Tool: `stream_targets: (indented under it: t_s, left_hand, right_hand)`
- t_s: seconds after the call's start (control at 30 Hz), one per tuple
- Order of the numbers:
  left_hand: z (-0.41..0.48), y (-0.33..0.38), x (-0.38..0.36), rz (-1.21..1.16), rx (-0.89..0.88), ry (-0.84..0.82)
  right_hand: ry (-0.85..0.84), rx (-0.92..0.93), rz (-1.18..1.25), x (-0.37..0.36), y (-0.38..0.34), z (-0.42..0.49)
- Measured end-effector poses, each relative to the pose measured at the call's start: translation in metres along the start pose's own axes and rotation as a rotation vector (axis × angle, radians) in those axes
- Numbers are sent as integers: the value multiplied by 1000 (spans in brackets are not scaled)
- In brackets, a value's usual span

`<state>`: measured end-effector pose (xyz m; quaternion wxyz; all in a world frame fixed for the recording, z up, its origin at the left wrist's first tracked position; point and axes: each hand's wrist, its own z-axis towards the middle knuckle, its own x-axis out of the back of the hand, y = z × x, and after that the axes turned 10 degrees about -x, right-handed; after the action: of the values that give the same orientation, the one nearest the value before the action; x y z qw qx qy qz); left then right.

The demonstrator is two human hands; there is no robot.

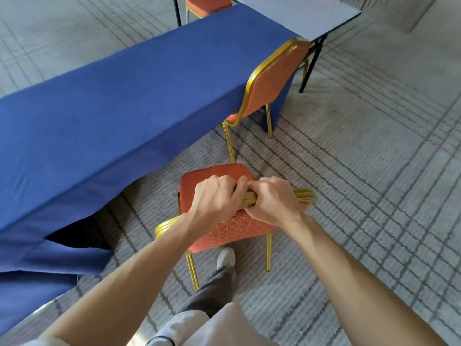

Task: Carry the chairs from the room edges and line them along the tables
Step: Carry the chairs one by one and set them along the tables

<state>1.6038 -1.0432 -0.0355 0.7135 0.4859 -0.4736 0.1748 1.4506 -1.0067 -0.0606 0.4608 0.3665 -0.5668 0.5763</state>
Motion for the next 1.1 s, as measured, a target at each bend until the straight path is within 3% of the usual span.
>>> stream_targets:
  t_s: [0.23,0.4,0.73,1.1]
  left_hand:
    - [99,-36,41,61,111,74]
    - [139,-65,52,150,102,-50]
    - [202,-92,82,204,44,159]
    - [231,-117,97,248,92,249]
  right_hand:
    - [44,120,0,10,-10,117]
    - [-58,197,31,19,-19,181]
    - [-1,309,67,18,-30,272]
    - [24,544,227,4,-39,344]
